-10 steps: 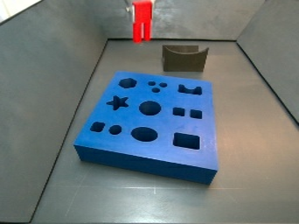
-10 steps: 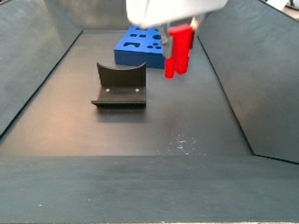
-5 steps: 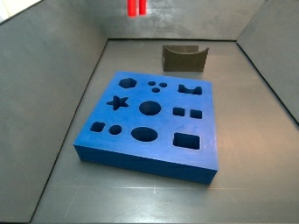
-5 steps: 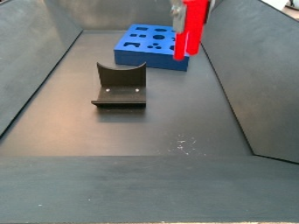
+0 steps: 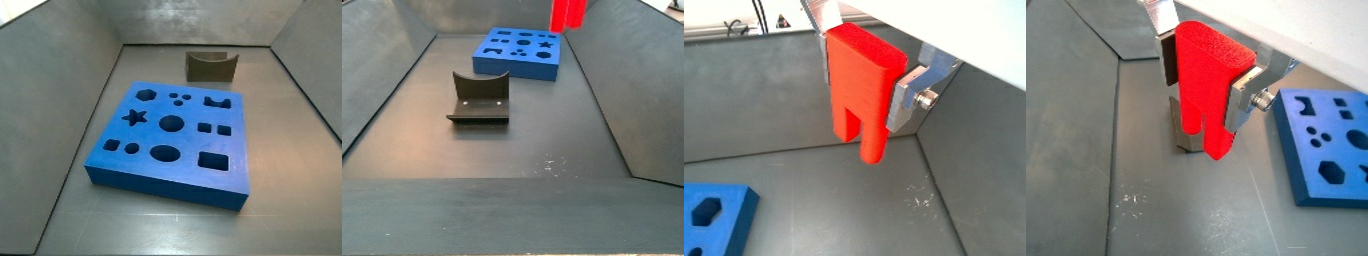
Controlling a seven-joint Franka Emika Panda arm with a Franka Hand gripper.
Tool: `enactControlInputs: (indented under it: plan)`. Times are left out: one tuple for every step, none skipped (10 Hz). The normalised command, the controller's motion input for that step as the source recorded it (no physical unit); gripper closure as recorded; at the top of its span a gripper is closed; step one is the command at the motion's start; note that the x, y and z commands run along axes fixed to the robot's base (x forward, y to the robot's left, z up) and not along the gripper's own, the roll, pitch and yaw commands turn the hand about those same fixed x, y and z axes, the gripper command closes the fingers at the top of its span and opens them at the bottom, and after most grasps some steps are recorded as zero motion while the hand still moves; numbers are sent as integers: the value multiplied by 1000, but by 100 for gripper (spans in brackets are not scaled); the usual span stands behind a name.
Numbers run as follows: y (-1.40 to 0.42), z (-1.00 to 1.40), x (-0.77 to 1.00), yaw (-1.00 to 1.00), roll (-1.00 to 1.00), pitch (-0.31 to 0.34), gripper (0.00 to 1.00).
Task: Pick up the square-circle object. Move up. Move to above the board. Insert the square-circle object.
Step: Move to above the board.
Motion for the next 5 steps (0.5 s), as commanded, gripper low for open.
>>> enactControlInputs:
  plan:
    - [39, 286, 2, -19, 11, 91, 100]
    - [-1000, 159, 134, -1000, 70, 54, 100]
    - [-1000, 150, 136, -1000, 70, 52, 100]
    - [-1000, 162, 132, -1000, 65, 54, 100]
    - [-1000, 162, 133, -1000, 50, 57, 100]
